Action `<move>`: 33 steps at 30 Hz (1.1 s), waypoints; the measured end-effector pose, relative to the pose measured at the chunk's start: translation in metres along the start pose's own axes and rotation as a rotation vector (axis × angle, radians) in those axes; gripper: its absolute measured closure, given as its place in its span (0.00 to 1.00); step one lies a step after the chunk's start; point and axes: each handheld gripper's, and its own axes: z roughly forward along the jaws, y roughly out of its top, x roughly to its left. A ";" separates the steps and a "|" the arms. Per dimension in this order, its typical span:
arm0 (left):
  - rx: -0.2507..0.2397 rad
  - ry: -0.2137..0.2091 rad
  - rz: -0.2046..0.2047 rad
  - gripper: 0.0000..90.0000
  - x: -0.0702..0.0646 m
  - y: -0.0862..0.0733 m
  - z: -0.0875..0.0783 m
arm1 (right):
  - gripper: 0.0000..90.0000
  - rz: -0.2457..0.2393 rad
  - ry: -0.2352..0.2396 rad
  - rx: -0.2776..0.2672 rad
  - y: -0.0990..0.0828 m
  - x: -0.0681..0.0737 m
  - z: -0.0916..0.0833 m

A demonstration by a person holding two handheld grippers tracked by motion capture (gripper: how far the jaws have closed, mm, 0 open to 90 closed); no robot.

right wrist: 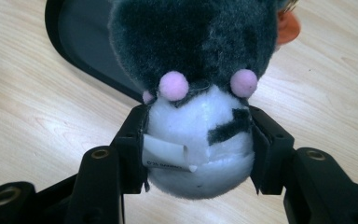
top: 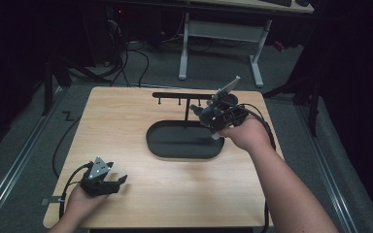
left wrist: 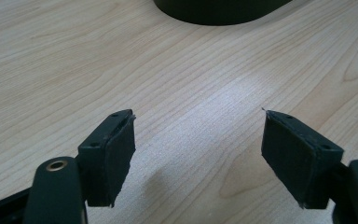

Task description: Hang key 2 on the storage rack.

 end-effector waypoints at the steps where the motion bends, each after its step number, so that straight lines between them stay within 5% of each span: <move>1: -0.001 0.000 0.000 0.29 0.000 0.000 0.000 | 0.54 0.003 -0.003 -0.002 0.001 0.000 -0.001; 18: 0.008 -0.005 -0.001 0.29 0.000 0.000 0.001 | 0.54 0.042 -0.034 -0.026 0.010 -0.015 0.002; 33: 0.012 -0.011 0.003 0.29 -0.001 -0.001 0.003 | 0.54 0.026 -0.020 0.031 0.001 -0.009 0.033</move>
